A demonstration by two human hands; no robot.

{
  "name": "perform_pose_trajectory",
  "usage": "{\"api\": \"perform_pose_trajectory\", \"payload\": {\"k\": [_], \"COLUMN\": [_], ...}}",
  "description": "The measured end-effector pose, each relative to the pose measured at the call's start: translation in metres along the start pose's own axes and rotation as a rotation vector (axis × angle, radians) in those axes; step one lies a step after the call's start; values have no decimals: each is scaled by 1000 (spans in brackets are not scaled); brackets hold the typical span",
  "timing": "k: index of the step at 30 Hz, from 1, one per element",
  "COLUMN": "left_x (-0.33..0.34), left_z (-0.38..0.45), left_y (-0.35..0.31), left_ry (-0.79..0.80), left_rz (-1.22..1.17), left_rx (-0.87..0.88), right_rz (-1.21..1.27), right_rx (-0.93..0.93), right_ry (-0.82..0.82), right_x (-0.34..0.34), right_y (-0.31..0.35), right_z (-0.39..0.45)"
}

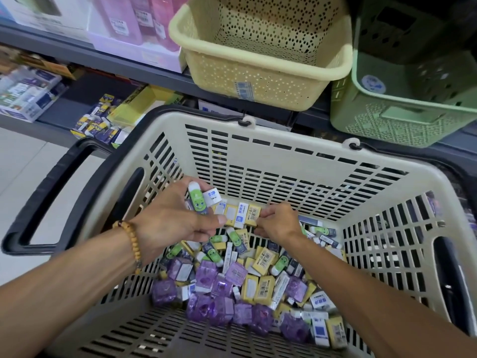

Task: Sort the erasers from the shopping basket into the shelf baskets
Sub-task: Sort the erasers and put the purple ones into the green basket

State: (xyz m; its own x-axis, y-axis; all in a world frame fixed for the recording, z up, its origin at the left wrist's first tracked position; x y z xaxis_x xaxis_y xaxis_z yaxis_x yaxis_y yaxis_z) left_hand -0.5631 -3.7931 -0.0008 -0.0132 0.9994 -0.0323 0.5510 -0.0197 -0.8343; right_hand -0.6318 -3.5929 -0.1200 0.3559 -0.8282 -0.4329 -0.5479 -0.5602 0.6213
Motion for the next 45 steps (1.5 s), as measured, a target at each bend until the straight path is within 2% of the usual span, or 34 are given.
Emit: {"api": "perform_pose_trajectory", "payload": {"k": [3, 4, 5, 8, 10, 12, 14, 17, 18, 21, 23, 27, 33, 37, 39, 45], "left_x": [10, 14, 18, 31, 40, 48, 51, 44, 41, 37, 36, 35, 37, 46, 51, 54], "left_z": [0, 0, 1, 8, 14, 18, 20, 24, 26, 30, 32, 35, 38, 38, 38, 37], "left_y": [3, 4, 5, 8, 10, 14, 18, 18, 17, 12, 11, 18, 21, 22, 23, 27], "left_ry": [49, 74, 98, 150, 185, 211, 187, 99, 84, 80, 86, 92, 100, 127, 145, 162], "left_rz": [4, 10, 15, 37, 60, 54, 7, 16, 49, 177, 235, 256, 289, 289, 285, 282], "left_rx": [-12, -18, -25, -47, -59, -75, -94, -89, -74, -14, 6, -15, -11, -14, -18, -8], "right_rz": [-206, -198, -118, 234, 214, 190, 292, 363, 286, -173, -327, -394, -481, -907, -1013, -937], "right_rx": [-127, -179, -209, -188, -217, -222, -180, -102, -86, -80, -92, -193, -350, -328, -364, -451], "right_ry": [-76, -84, -44, 255, 360, 378, 379, 260, 200, 65, 26, -84, -142, -23, -27, -119], "right_x": [-14, -17, -17, 0, 9, 13, 7, -26, -38, -55, -51, -41, -39, -35, -31, -32], "right_y": [18, 27, 35, 54, 64, 64, 58, 39, 31, 10, 3, 11, 16, -2, -6, 2], "right_z": [-10, -17, -25, -50, -64, -69, -66, -49, -41, -23, -13, -1, -13, -18, -21, -20]}}
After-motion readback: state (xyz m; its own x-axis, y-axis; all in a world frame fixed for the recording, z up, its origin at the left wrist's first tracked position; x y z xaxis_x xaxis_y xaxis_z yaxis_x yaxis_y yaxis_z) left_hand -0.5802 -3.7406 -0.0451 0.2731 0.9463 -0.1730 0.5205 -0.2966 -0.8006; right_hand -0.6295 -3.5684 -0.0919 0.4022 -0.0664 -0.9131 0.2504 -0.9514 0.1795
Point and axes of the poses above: each hand's wrist, its own z-axis towards the middle knuckle, its own x-axis out of the palm, y = z × x, the point moved 10 cm from there along z, towards the middle knuckle, and after that the axes turned 4 degrees about x, right-handed, at the moved point
